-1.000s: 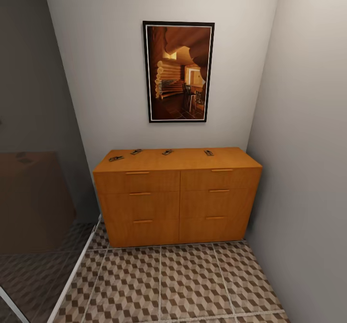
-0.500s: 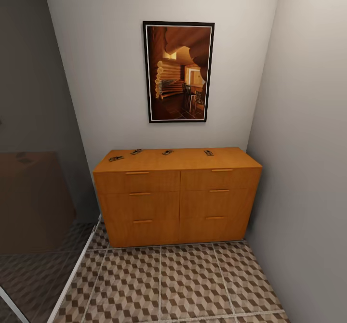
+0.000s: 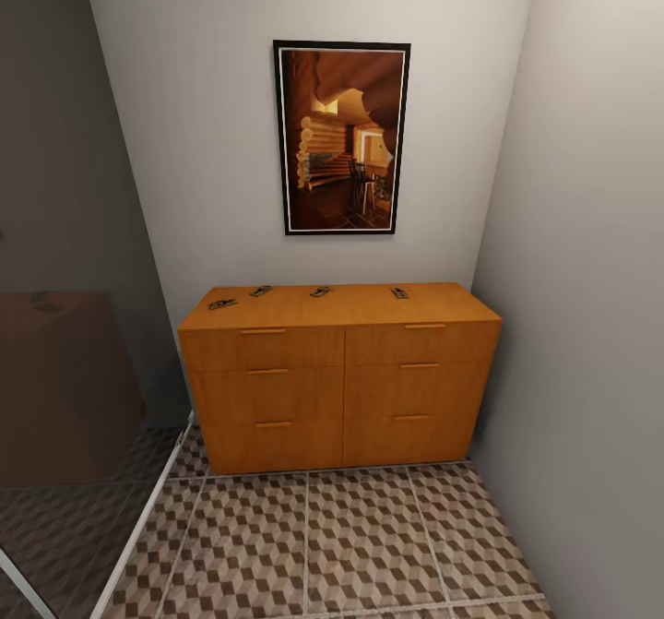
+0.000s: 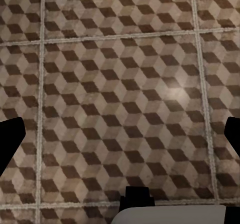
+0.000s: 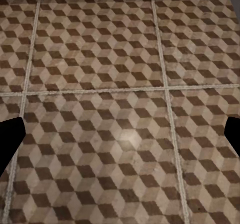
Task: Take the four mousetraps from the cabinet in the bathroom and place them on the bathroom floor. Make sure all four end up on the same floor surface, and ensure that at least two of them are either under or directly next to the same bathroom sink.
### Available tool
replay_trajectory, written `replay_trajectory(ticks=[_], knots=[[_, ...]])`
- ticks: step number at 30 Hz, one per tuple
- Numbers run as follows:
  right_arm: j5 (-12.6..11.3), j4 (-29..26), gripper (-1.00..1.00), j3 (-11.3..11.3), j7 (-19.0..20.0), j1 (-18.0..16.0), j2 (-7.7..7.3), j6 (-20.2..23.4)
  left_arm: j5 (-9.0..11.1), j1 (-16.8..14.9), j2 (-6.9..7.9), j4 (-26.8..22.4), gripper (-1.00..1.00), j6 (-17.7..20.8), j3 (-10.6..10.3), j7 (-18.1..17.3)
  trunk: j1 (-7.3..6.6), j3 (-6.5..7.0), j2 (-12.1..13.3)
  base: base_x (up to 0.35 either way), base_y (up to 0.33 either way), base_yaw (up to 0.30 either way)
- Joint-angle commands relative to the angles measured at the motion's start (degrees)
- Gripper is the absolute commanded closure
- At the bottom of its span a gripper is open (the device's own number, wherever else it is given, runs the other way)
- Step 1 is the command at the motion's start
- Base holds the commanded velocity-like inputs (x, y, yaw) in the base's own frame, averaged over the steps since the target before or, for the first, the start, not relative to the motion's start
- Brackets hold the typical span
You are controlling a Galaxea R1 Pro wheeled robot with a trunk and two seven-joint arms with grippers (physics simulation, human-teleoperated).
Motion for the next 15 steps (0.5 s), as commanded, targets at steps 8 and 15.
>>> replay_trajectory(ticks=[8,15], knots=[[0.0,0.0,-1.00,0.1,-0.1,0.0,-0.01,-0.2,0.1,0.0,0.00,-0.1,-1.00,-0.1,0.0,0.0,0.00,-0.05,0.0,0.000,0.000,0.000],[0.0,0.0,-1.00,0.1,-0.1,0.0,-0.01,-0.2,0.1,0.0,0.00,-0.1,-1.00,-0.1,0.0,0.0,0.00,-0.05,0.0,0.177,-0.039,0.000]])
